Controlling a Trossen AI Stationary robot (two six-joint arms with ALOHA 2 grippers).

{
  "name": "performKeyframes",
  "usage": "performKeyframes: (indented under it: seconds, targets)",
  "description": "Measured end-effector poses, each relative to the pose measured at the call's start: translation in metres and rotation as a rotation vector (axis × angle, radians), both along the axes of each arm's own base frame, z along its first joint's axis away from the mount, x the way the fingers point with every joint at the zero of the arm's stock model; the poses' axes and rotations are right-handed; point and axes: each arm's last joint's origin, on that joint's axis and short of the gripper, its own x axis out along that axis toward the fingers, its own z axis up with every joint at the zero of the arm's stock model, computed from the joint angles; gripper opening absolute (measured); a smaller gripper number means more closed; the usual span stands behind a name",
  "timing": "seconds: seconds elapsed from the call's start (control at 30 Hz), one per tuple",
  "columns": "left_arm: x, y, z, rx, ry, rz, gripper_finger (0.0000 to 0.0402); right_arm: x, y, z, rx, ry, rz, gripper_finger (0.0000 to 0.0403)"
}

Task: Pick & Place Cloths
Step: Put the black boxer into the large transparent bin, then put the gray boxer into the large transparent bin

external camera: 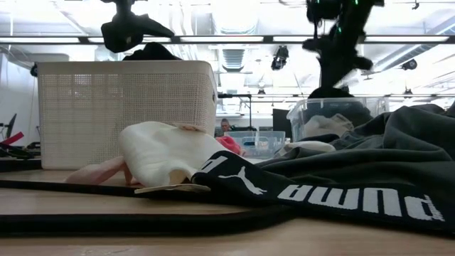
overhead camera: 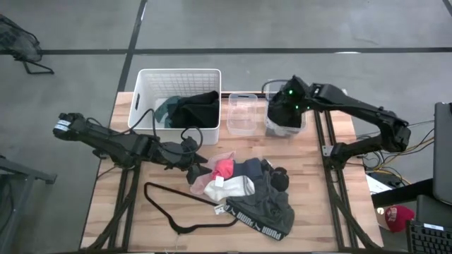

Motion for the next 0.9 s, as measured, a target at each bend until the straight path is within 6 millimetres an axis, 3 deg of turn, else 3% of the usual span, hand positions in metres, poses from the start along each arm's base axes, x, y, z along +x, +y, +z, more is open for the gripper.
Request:
performKeyframes:
  seconds: [0.2, 0.43, 0.63, 0.9]
  targets:
    - [0.0, 0.001, 0.0, 0.016, -0.002, 0.011, 0.0275, 0.0, 0.005, 0.053, -0.007, -0.13, 0.055, 0.0137]
    - [0.0, 0.001, 0.0, 0.021, -0.004, 0.018, 0.0275, 0.009, 0.045, 0.087, 0.083, -0.222, 0.3, 0.0181]
    - [0.0, 0.001, 0.0, 0.04, -0.004, 0.009, 0.0275, 0.025, 0.102, 0.08, 0.16, -0.201, 0.527, 0.0204]
    - [0.0, 0.001, 0.0, 0.069, -0.007, 0.011, 0.0275, 0.038, 0.185, 0.041, 0.226, -0.06, 0.799, 0.0216]
